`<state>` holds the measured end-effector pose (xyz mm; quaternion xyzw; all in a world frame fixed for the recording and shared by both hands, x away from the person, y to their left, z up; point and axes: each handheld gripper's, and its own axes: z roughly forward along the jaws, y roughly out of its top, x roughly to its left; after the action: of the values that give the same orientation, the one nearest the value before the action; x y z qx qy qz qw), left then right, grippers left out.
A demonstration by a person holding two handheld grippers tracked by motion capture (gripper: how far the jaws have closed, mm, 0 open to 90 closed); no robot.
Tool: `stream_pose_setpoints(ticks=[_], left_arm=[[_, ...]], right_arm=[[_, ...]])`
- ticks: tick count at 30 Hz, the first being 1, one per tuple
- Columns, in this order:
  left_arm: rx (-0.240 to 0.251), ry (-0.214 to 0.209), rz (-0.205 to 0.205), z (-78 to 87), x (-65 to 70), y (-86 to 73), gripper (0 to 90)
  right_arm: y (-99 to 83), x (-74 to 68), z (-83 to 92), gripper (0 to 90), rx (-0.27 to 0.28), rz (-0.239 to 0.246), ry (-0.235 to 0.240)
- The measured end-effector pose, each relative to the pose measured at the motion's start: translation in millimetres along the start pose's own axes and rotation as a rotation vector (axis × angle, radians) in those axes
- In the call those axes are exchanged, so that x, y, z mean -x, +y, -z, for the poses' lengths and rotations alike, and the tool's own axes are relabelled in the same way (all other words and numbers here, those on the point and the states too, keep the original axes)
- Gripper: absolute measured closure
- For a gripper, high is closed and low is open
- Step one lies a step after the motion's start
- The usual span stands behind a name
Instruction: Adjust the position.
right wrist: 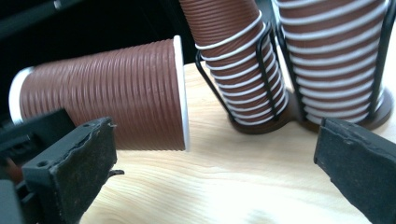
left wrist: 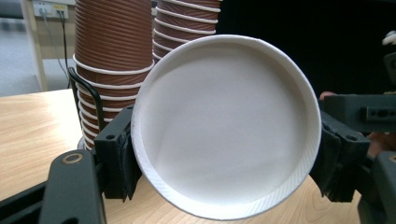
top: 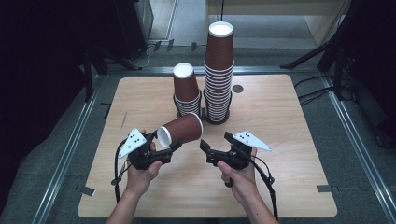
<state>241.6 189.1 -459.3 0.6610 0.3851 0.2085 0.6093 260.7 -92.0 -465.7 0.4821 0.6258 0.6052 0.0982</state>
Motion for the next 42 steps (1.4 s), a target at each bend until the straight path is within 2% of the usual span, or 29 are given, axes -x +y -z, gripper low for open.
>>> stream_pose_setpoints(ticks=[1,2,3,5,7,8,9,10,11,12,13,14,15,16,17,18,20,21,22,24,27,30,32,33,34,36,37,40,42], left_arm=[[0.000,0.000,0.000,0.0,0.0,0.0,23.4],[0.002,0.000,-0.002,0.3,0.0,0.1,23.4],[0.003,0.000,-0.002,0.4,0.1,0.1,23.5],[0.004,0.000,-0.001,0.2,0.7,-0.3,23.5],[0.005,0.000,-0.001,-0.2,1.2,-0.7,23.5],[0.005,0.000,-0.001,-0.2,1.2,-0.7,23.5],[0.004,0.000,-0.003,-0.5,1.5,-0.9,23.5],[0.006,0.001,-0.003,-0.9,1.9,-1.3,23.5],[0.007,0.002,-0.002,-1.0,2.0,-1.4,23.4],[0.007,0.002,-0.002,-1.0,2.0,-1.4,23.5],[0.007,0.002,-0.002,-1.1,1.9,-1.6,23.5],[0.006,0.002,-0.003,-1.3,1.9,-1.9,23.5],[0.006,0.002,-0.003,-1.3,1.9,-1.9,23.5],[0.005,0.001,-0.001,-1.8,2.3,-2.3,23.4],[0.003,-0.001,-0.001,-2.1,2.7,-2.6,23.5],[0.003,-0.001,-0.001,-2.1,2.7,-2.6,23.4],[-0.001,-0.003,-0.007,-3.5,4.7,-3.8,23.4],[-0.001,-0.003,-0.007,-3.5,4.7,-3.8,23.4],[0.000,-0.002,-0.007,-4.3,6.1,-4.5,23.4],[0.000,-0.002,-0.007,-4.7,6.5,-4.8,23.4],[-0.001,0.000,-0.005,-5.3,6.7,-5.4,23.4],[-0.001,0.001,-0.004,-5.7,6.8,-6.3,23.4],[-0.001,0.002,-0.004,-6.1,7.1,-6.8,23.4],[0.000,0.003,-0.005,-6.3,7.4,-7.0,23.4],[0.003,0.004,-0.004,-6.7,8.0,-7.1,23.4],[0.003,0.005,-0.007,-6.8,8.6,-7.1,23.4],[0.003,0.003,-0.009,-6.9,9.1,-7.0,23.4],[0.002,0.004,-0.015,-6.9,10.5,-7.0,23.4],[0.002,0.004,-0.018,-6.8,10.8,-7.1,23.4]], right_arm=[[0.0,0.0,0.0,0.0,0.000,0.000,0.000],[-0.4,1.1,-0.5,0.0,0.001,-0.035,0.011],[-1.7,3.3,-1.9,0.0,0.003,-0.113,0.023],[-2.7,5.1,-3.6,0.0,-0.002,-0.184,0.037],[-3.8,8.3,-5.7,0.0,-0.007,-0.280,0.058],[-3.8,8.3,-5.7,0.0,-0.007,-0.280,0.058],[-4.5,9.8,-6.6,0.0,-0.005,-0.320,0.056],[-5.9,13.3,-8.2,0.0,-0.004,-0.416,0.070],[-6.4,14.1,-8.7,0.0,-0.005,-0.451,0.076],[-6.4,14.1,-8.7,0.0,-0.005,-0.451,0.076],[-7.5,15.4,-9.7,0.0,-0.007,-0.486,0.087],[-9.9,16.6,-11.3,0.0,-0.015,-0.559,0.094],[-9.9,16.6,-11.3,0.0,-0.015,-0.559,0.094],[-11.4,17.9,-12.1,0.0,-0.017,-0.643,0.110],[-11.9,18.2,-12.1,0.0,-0.013,-0.673,0.115],[-11.9,18.2,-12.1,0.0,-0.013,-0.673,0.115],[-14.0,17.1,-13.3,0.0,-0.002,-0.759,0.128],[-14.0,17.1,-13.3,0.0,-0.002,-0.759,0.128],[-15.4,15.7,-14.8,0.0,-0.008,-0.813,0.139],[-16.0,15.1,-15.9,0.0,-0.010,-0.832,0.148],[-18.1,11.1,-18.3,0.0,-0.017,-0.917,0.167],[-18.1,9.2,-19.8,0.0,-0.015,-0.953,0.175],[-18.5,6.8,-21.5,0.0,-0.027,-1.024,0.201],[-18.5,6.8,-21.5,0.0,-0.027,-1.024,0.201],[-18.2,3.4,-21.6,0.0,-0.034,-1.068,0.204],[-17.8,2.5,-21.9,0.0,-0.035,-1.081,0.202],[-17.2,0.9,-23.8,0.0,-0.035,-1.128,0.203],[-17.4,-0.6,-25.3,0.0,-0.033,-1.146,0.199],[-18.2,-3.5,-28.2,0.0,-0.037,-1.171,0.216]])
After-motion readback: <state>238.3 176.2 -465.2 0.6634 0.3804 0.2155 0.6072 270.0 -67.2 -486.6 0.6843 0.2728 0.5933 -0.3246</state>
